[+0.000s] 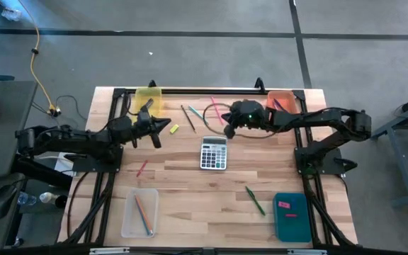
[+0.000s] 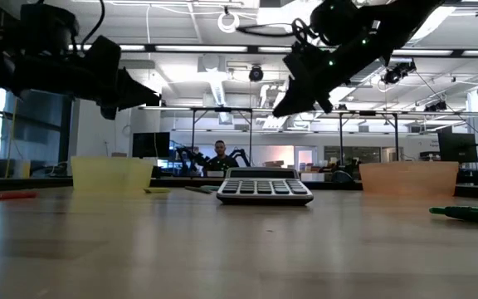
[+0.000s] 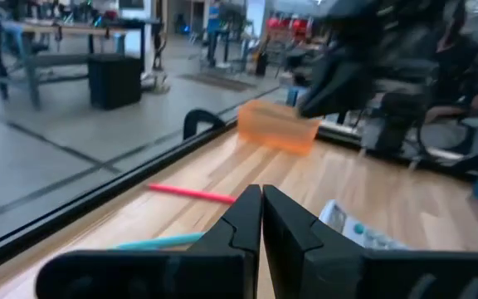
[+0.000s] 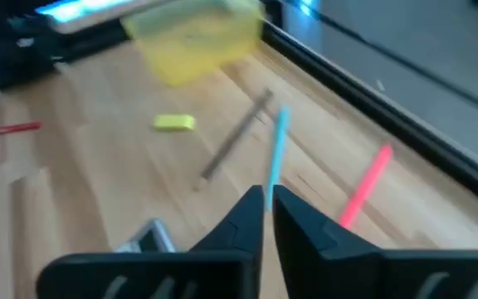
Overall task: Sort crayons/erasers/pens/pencils in bins
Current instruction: Put the pink colored pencil into the transparent bin
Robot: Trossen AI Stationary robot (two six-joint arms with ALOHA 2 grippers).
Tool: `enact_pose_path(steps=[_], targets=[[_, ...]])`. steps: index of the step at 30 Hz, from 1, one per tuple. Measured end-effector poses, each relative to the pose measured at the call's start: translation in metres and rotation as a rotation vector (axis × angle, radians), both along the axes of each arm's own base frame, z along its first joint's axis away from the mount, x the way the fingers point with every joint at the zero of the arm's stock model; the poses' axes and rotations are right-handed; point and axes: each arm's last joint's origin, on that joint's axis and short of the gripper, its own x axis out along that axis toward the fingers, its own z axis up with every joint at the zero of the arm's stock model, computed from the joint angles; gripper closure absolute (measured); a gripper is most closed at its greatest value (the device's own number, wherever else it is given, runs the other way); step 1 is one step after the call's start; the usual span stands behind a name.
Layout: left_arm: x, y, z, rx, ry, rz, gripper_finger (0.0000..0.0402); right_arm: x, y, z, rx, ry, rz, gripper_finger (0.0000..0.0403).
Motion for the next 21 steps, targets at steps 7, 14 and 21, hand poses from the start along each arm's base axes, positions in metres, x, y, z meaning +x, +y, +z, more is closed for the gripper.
enact_pose_path(steps=[7, 14, 21], targets=[[0.0, -0.001, 0.004, 0.028, -0.039, -0.01, 0.0399, 0.01, -0.011, -0.007, 0.109, 0.114, -0.122, 0.031], [0.0, -0.002, 0.003, 0.02, -0.042, -0.042, 0.0398, 0.032, -0.038, -0.035, 0.232, 0.327, -0.261, 0.0279], [0.0, -0.002, 0.003, 0.018, -0.038, -0.045, 0.0398, 0.048, -0.062, -0.065, 0.3, 0.417, -0.323, 0.0279]])
